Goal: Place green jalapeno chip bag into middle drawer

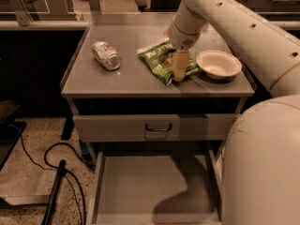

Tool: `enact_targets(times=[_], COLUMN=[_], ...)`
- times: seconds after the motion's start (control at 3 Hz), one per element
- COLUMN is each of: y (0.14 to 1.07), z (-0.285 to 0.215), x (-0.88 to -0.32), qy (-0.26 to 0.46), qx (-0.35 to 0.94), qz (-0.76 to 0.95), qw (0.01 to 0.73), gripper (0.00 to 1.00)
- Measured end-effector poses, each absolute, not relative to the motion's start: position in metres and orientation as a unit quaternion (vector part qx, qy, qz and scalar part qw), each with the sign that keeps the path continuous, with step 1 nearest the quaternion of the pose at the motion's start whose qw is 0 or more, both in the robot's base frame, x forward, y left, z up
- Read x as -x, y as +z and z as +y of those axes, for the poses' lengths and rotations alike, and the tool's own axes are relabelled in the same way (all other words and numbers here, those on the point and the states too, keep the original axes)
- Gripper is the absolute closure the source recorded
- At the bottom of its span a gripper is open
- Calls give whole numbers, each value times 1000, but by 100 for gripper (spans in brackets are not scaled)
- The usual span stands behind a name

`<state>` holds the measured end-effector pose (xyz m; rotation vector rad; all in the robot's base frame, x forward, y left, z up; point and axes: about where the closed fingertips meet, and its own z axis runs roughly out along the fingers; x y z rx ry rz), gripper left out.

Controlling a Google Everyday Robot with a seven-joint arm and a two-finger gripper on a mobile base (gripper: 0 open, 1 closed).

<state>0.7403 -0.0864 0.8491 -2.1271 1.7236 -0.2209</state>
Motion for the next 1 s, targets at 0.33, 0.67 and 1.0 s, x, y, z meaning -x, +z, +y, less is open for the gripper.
enact_targets(times=[0.33,0.67,1.0], y=[849,849,849], z=[-86,-86,-86], x=[-741,-741,-741], qy=[-79,-79,-79], qx=[760,760,760], qz=[615,615,615], qw=[196,196,196], gripper=[19,43,66])
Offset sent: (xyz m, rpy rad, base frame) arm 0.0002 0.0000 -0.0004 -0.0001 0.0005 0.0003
